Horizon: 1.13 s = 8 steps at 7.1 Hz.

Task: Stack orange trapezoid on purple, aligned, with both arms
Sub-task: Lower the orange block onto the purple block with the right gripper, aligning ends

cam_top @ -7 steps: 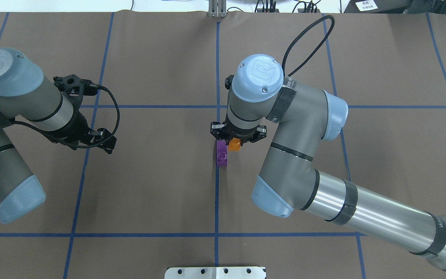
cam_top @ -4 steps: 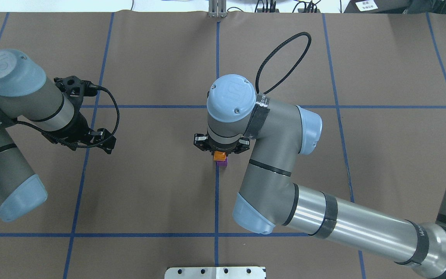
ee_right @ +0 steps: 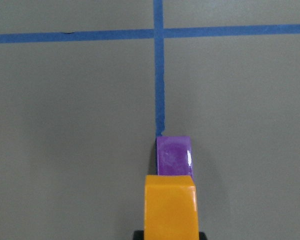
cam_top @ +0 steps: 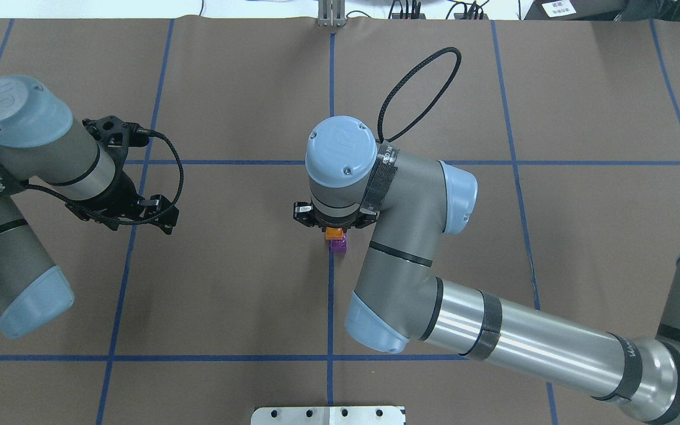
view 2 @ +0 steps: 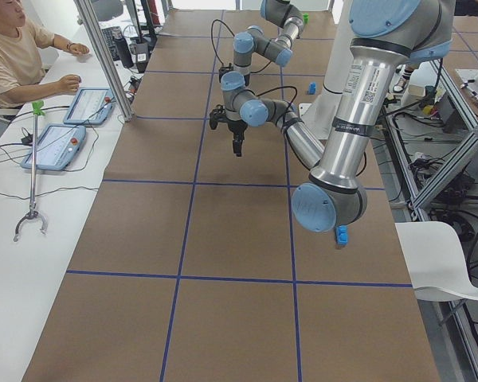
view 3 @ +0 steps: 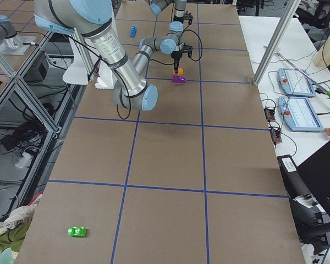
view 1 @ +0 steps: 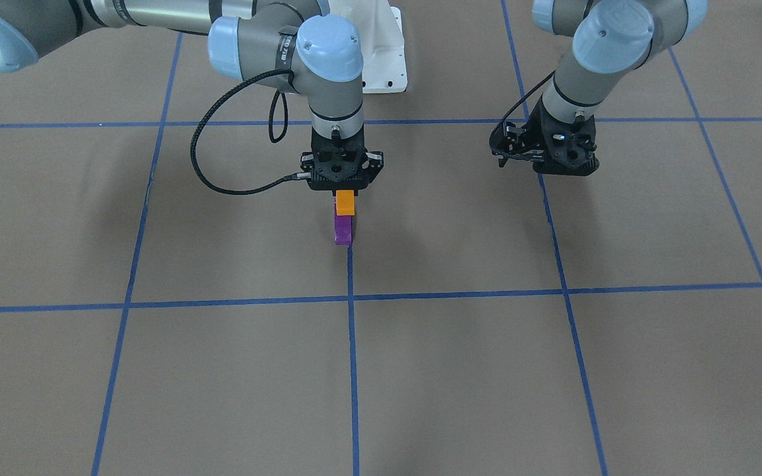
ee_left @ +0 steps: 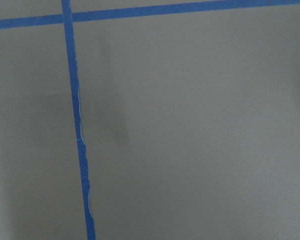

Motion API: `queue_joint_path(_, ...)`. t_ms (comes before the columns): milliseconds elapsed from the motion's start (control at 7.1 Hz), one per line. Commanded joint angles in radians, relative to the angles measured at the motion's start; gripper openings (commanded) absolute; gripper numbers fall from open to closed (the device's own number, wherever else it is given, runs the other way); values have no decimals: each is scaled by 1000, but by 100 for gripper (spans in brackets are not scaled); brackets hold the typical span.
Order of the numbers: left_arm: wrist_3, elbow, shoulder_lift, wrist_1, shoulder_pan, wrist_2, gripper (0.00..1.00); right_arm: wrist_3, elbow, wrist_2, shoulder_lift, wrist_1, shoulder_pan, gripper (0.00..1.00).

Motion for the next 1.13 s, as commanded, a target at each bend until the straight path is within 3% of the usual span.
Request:
queue_joint_path(0,0,1,-1,0,0,-1,100,-41,-2,0,-7,-2,3,0)
queue_joint_path(986,-1,1,-3,0,2,1,100,-113,-3,5,-8,3,-5,0)
